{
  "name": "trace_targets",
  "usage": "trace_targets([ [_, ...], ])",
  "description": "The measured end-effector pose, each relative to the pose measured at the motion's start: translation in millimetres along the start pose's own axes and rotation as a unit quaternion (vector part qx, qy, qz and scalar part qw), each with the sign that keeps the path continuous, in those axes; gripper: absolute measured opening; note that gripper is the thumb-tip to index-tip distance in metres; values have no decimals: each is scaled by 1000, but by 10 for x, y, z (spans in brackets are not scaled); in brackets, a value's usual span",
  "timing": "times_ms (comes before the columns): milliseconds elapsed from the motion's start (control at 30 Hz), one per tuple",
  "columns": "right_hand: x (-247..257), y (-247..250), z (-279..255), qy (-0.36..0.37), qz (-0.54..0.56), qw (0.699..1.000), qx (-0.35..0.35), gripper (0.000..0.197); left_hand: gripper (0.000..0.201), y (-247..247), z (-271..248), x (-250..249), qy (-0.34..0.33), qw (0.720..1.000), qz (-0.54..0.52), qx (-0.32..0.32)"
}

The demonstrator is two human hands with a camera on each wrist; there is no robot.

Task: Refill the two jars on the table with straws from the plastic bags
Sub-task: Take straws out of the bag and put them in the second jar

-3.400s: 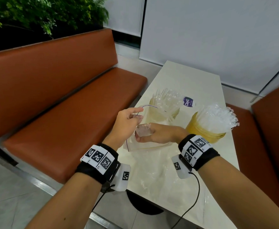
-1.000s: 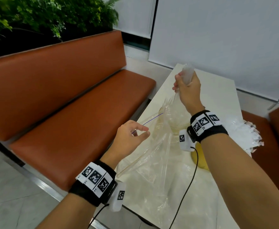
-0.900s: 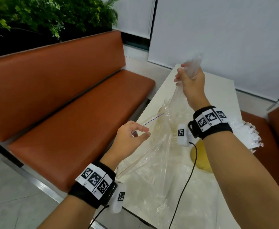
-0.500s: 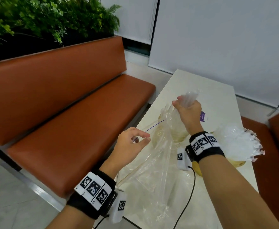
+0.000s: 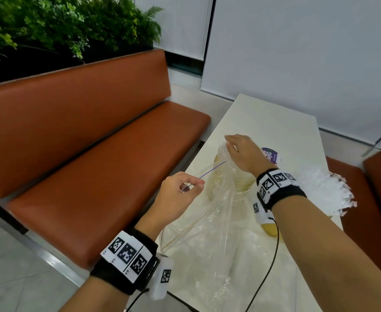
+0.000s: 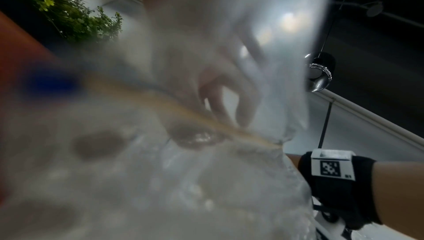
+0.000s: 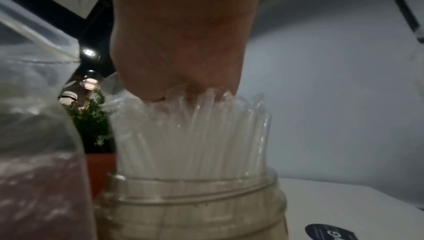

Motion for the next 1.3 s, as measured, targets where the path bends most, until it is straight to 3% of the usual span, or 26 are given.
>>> trace_targets([
  [100, 46, 277, 24, -21, 13, 991, -129, 44, 18, 6, 1, 30, 8, 1000, 21, 4],
  [167, 208, 344, 111, 11, 19, 991, -131, 45, 30, 3, -2, 42, 11, 999, 39, 9],
  [233, 334, 103, 159, 42, -24, 999, 15, 45, 36, 4, -4, 36, 5, 999, 47, 14],
  [300, 307, -148, 91, 40, -144, 970, 193, 47, 39, 14, 11, 44, 2, 998, 55, 10],
  [333, 318, -117, 80, 36, -166, 964, 205, 47, 40, 16, 18, 58, 5, 998, 59, 10],
  [367, 395, 39, 101, 27, -147, 976, 158, 46, 41, 18, 24, 67, 6, 998, 63, 8],
  [400, 521, 271, 129, 28, -93, 993, 66, 40, 41, 19, 29, 64, 3, 998, 64, 7],
  [467, 932, 734, 67, 76, 52, 991, -93, 15, 42, 24, 40, 53, -6, 998, 58, 1],
  [500, 1135, 816, 17, 92, 124, 985, -80, 10, 41, 24, 45, 45, -9, 999, 52, 0],
  [533, 1324, 774, -40, 94, 167, 981, -12, 14, 41, 20, 41, 27, -14, 999, 49, 3],
  [567, 1525, 632, -141, 78, 167, 977, 106, 17, 41, 8, 34, 8, -19, 998, 52, 9],
  [633, 1646, 194, -409, 47, 69, 942, 324, 17, 44, -34, 25, -23, -29, 997, 60, 30],
  [667, 1639, 12, -525, 40, 13, 922, 385, 12, 45, -50, 24, -33, -31, 997, 56, 38],
  [700, 1641, -141, -621, 39, -24, 904, 425, 14, 44, -58, 19, -40, -30, 998, 49, 41],
  [867, 1570, -696, -998, -1, 29, 848, 529, 82, 42, -111, -68, -130, -58, 996, 25, 57],
  [967, 1552, -862, -1109, -25, 53, 852, 520, 90, 39, -113, -121, -180, -80, 995, 43, 51],
  [1133, 1592, -985, -1213, -49, 85, 873, 478, 55, 36, -64, -112, -171, -81, 996, 13, 34],
  [1300, 1512, -818, -1178, -88, 168, 900, 393, 57, 25, 19, -96, -100, -69, 997, 11, 13],
])
Point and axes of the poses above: each hand's wrist, its own z-axis towards the middle knuckle, its own y-axis out of the back of the hand, x = y × z, the point moved 8 cm from there along z, towards the middle knuckle, and after that the axes turned 15 degrees about y, right-handed, at the moved point
